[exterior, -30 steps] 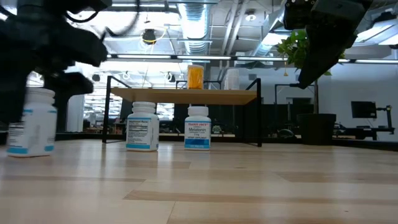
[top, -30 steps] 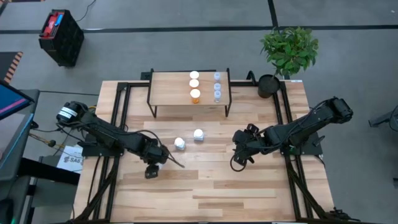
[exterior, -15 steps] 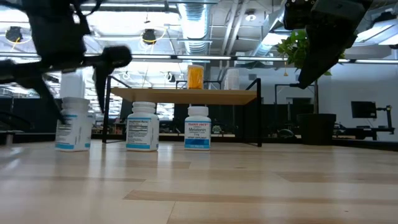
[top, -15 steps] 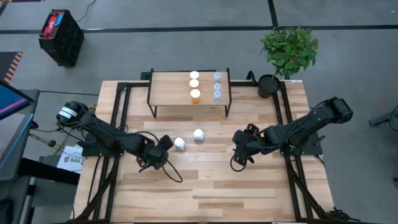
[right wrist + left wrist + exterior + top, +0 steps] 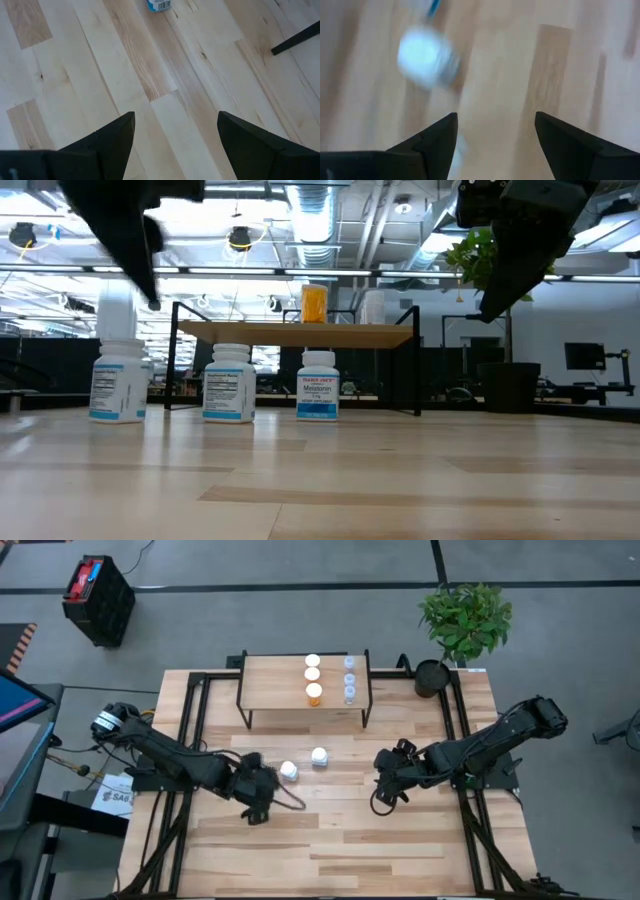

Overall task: Pick and place medicine bottles onto shelf by color
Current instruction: Put the bottom white pill bottle on the shelf

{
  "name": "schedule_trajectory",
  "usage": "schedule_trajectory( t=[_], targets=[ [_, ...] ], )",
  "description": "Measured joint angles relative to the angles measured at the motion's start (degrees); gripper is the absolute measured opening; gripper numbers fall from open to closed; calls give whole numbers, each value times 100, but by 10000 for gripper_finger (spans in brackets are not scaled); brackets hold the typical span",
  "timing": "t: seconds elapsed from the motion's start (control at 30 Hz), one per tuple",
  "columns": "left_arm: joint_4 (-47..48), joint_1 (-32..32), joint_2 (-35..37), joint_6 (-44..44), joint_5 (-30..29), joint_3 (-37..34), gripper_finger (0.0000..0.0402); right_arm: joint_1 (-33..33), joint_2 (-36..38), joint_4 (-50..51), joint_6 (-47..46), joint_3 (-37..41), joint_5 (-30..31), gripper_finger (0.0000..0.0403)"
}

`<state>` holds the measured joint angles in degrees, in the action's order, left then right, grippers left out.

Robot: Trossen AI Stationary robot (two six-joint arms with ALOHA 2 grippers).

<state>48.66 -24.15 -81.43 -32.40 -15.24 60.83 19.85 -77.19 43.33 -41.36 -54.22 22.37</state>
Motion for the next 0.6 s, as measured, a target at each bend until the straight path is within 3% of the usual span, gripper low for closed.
schedule_trajectory(
  t=[0.13,0.2,0.43,0.6],
  targets=[
    [759,-8,0,-2882,118,132,251,-1,0,0,0,0,0,306],
    [1033,-7,0,-3737,115,126,251,-1,0,2,0,0,0,306],
    [1099,189,-28,-4400,151,-92,251,1,0,2,136,0,0,306],
    [1230,305,-6,-4380,-239,-143,251,0,0,4,140,0,0,306]
  ],
)
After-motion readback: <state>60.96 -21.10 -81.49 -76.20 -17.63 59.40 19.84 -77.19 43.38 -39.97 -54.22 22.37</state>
